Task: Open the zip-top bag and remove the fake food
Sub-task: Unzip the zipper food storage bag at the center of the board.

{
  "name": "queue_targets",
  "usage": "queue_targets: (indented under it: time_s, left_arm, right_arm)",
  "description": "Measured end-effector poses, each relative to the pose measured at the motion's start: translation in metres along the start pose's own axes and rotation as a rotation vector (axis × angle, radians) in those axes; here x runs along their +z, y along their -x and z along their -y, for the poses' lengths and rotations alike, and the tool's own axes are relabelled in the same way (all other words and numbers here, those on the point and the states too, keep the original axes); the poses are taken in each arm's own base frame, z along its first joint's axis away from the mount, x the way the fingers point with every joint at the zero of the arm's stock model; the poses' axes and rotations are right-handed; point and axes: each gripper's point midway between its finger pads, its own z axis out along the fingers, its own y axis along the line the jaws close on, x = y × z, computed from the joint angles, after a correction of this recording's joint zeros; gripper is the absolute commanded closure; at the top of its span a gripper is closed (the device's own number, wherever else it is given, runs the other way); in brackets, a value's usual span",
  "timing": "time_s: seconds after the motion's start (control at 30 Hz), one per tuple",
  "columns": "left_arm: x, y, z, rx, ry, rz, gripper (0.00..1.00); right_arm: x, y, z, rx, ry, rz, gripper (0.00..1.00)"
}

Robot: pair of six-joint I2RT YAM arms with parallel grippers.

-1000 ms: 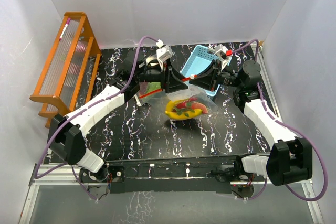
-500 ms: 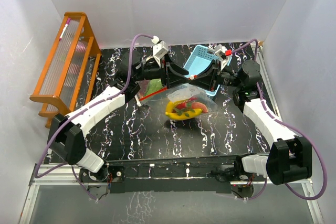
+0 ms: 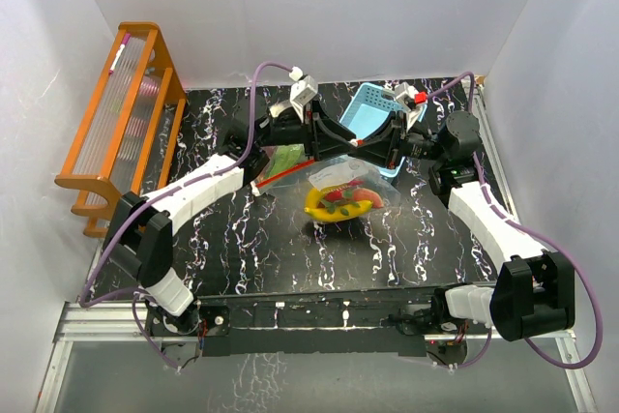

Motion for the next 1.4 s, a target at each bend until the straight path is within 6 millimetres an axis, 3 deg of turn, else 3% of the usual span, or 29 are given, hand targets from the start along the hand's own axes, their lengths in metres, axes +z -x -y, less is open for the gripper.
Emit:
queue_targets:
  time_s: [0.13,0.43,0.57,1.4]
  left_arm:
    - [0.0038,-0.0022,-0.0001,-0.006,-0.018,-0.004,0.63]
    - [0.0072,0.0028,0.0036,0.003,-0.04,0.005,0.91]
    - [0.0072,0.004,0.004,0.009,-0.043,0.007,0.99]
    - [-0.0027,0.001,0.0073,0.047,-0.018,-0.003,1.0]
  right_arm:
    - [0.0001,0.0,-0.0001,0.0,0.0,0.0,0.92]
    - [-0.0001,-0.0007,-0.0013,0.001,0.007,-0.004,0.92]
    - [-0.0004,-0.0013,-0.0015,0.004,0.009,-0.006,0.92]
    - [-0.0016,0.0066,0.0022,-0.001,-0.059,0.028,0.92]
